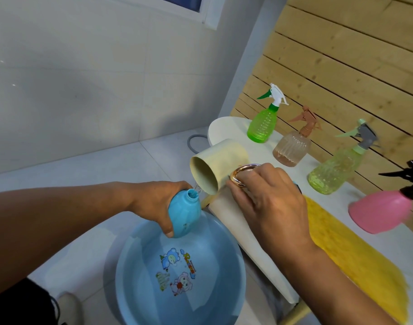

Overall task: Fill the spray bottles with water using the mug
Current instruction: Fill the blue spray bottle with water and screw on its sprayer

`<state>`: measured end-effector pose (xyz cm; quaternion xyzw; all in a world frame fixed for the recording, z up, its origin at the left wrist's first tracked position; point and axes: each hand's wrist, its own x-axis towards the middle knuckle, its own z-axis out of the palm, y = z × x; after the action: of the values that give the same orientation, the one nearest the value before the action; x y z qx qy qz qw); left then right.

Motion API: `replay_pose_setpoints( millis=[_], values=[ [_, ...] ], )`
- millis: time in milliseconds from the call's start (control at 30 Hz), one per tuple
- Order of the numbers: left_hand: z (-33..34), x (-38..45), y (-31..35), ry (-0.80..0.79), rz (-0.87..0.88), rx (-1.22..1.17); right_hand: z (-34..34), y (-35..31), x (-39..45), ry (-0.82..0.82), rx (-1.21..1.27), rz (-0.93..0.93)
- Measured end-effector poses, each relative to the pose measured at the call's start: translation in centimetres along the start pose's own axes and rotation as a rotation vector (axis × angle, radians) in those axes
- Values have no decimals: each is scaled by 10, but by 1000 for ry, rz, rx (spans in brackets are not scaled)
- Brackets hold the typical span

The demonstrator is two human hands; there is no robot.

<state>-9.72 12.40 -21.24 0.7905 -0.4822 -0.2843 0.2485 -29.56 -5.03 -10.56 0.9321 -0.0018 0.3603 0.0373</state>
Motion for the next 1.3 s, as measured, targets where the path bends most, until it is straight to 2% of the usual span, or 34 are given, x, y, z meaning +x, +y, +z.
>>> replay_pose_setpoints(
  millis=[200, 267, 333, 467, 567, 667, 867, 967, 1200, 1267, 1300],
  values=[
    [0, 1, -1, -1, 24, -7, -1, -3, 0, 63, -105, -88],
    [0, 0, -1, -3, 28, -23, 3, -3, -1, 35, -88, -35],
    [0, 0, -3, -2, 33, -41, 9, -3, -3, -26, -36, 114],
    [1, -4, -8, 6, 35, -57, 29, 0, -7, -215, 70, 415],
    [2, -8, -15, 7, 29, -64, 51, 6, -13, -344, 121, 540],
    [2, -10, -22, 0, 15, -63, 79, 10, -20, -488, 132, 565],
    [1, -12, -29, 45, 22, -88, 158, 14, -60, -913, 94, 618],
    [0, -11, -34, 80, 31, -107, 187, 10, -90, -1084, 39, 516],
    [0, -13, -43, 110, 24, -140, 234, 20, -136, -1243, -97, 360],
    [2, -12, -46, 103, 10, -121, 242, 18, -141, -1255, -132, 295],
    [3, -11, -48, 101, 2, -115, 248, 16, -141, -1202, -129, 266]
  ],
)
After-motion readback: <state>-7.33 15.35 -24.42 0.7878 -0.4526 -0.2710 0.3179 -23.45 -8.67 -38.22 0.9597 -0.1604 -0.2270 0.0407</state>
